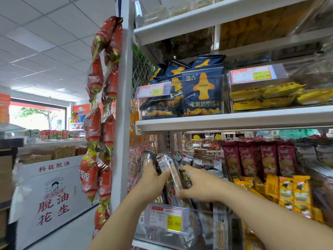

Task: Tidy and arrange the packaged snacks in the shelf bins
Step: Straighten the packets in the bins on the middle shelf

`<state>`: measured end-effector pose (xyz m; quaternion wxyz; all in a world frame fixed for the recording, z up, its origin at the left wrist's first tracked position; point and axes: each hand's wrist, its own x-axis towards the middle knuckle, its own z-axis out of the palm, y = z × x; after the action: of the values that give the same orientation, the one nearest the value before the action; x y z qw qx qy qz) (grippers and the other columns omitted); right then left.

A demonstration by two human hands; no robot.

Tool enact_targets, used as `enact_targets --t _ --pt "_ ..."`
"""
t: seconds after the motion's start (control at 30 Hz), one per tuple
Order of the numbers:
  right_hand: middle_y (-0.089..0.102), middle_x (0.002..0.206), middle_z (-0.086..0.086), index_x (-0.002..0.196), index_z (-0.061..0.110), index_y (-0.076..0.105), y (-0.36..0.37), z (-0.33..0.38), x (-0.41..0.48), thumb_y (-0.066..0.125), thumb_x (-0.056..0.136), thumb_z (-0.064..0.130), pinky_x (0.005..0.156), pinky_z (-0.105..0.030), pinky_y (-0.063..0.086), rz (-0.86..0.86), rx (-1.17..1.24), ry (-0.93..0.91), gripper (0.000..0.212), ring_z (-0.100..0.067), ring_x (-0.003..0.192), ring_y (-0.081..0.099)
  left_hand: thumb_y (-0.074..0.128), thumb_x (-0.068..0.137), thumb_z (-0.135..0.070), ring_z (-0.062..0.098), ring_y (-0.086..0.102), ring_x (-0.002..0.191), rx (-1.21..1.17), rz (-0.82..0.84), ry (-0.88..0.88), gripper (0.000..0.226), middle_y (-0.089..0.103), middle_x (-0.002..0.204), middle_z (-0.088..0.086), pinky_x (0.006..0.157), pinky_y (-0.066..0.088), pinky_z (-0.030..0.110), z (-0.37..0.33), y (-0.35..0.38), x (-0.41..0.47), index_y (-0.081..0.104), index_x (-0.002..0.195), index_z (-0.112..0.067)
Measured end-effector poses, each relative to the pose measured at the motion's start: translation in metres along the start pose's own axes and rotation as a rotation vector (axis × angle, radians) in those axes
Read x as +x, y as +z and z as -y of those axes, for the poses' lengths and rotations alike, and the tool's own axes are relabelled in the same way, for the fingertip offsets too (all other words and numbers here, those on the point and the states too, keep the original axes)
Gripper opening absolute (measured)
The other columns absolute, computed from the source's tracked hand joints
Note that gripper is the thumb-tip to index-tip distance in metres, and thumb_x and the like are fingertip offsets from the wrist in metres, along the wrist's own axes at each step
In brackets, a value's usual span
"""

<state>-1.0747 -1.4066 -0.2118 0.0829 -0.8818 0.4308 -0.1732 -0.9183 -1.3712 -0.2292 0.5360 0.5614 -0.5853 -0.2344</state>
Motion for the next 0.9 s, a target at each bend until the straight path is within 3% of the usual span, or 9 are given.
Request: enact_targets --t 0.07,0.13,0.23,0.43,0.53,0.6,0.67,0.8,0.9 --pt "0.033 0.151 -0.003 0.149 0.025 0.019 0.0 -0.002 0.0 0.067 0.081 0.05 0.1 -0.03 0.039 -0.002 0.045 -0.001 0.087 -0.021 0.132 0.041 0.044 0.1 -0.035 0.017 0.047 0.118 -0.037 0.035 -0.014 0.056 0.042 0.119 -0.005 0.105 0.04 0.038 -0.001 0.003 -0.001 0.022 0.147 -0.015" --pt "0.033 0.151 -0.003 0.148 0.027 0.021 0.002 -0.004 -0.001 0.068 0.08 0.05 0.101 -0.031 0.039 -0.02 0.067 -0.001 0.086 -0.02 0.132 0.041 0.045 0.099 -0.039 0.017 0.05 0.12 -0.046 0.054 -0.012 0.051 0.047 0.129 -0.006 0.104 0.041 0.039 0.002 0.005 0.001 0.03 0.143 -0.019" --pt "0.04 0.147 0.001 0.145 0.027 0.028 0.002 -0.006 -0.003 0.071 0.076 0.052 0.1 -0.03 0.041 -0.077 0.092 -0.02 0.085 -0.016 0.128 0.044 0.05 0.097 -0.034 0.011 0.063 0.099 -0.15 0.074 0.001 0.042 0.061 0.118 -0.001 0.086 0.051 0.033 0.005 0.005 0.003 0.037 0.134 -0.021" --pt "0.05 0.115 0.006 0.14 0.028 0.03 0.001 0.001 -0.002 0.072 0.078 0.047 0.072 -0.023 0.048 -0.191 0.252 -0.026 0.078 -0.011 0.096 0.054 0.053 0.093 -0.042 0.01 0.055 0.113 -0.025 -0.051 0.173 0.041 0.045 0.13 -0.008 0.096 0.047 0.033 0.009 0.004 0.013 0.037 0.131 -0.041" --pt "0.047 0.104 0.006 0.133 0.026 0.036 0.004 0.002 0.005 0.073 0.076 0.048 0.073 -0.026 0.045 -0.191 0.217 -0.009 0.071 -0.011 0.093 0.052 0.056 0.089 -0.049 0.011 0.053 0.116 0.068 -0.065 0.183 0.052 0.049 0.131 -0.004 0.102 0.044 0.041 0.015 0.0 0.014 0.039 0.136 -0.034" --pt "0.047 0.096 0.008 0.122 0.024 0.041 0.007 0.003 0.009 0.073 0.077 0.047 0.061 -0.023 0.039 -0.182 0.192 -0.013 0.06 -0.007 0.08 0.05 0.056 0.088 -0.049 0.011 0.051 0.118 0.146 -0.106 0.199 0.057 0.05 0.13 -0.005 0.104 0.041 0.043 0.021 0.001 0.016 0.039 0.139 -0.029" --pt "0.048 0.088 0.009 0.109 0.023 0.044 0.01 0.002 0.011 0.073 0.077 0.048 0.053 -0.022 0.032 -0.166 0.149 -0.011 0.05 -0.003 0.07 0.045 0.059 0.09 -0.04 0.008 0.041 0.126 0.197 -0.177 0.255 0.061 0.039 0.138 -0.009 0.11 0.032 0.035 0.018 0.004 0.009 0.032 0.144 -0.029" --pt "0.055 0.097 0.006 0.105 0.022 0.051 0.007 -0.005 0.008 0.073 0.071 0.056 0.068 -0.028 0.046 -0.145 0.112 -0.019 0.053 -0.01 0.083 0.053 0.064 0.09 -0.02 -0.008 0.02 0.12 0.307 -0.328 0.442 0.081 0.016 0.132 -0.019 0.097 0.021 0.017 0.015 0.003 -0.006 0.009 0.145 -0.044" --pt "0.056 0.103 0.01 0.108 0.022 0.056 -0.005 -0.01 -0.002 0.073 0.073 0.054 0.078 -0.029 0.049 -0.169 0.106 -0.038 0.05 -0.013 0.092 0.057 0.061 0.091 -0.017 -0.001 0.026 0.126 0.415 -0.348 0.55 0.068 0.02 0.14 -0.016 0.098 0.024 0.017 0.011 0.003 -0.014 0.022 0.133 -0.053"
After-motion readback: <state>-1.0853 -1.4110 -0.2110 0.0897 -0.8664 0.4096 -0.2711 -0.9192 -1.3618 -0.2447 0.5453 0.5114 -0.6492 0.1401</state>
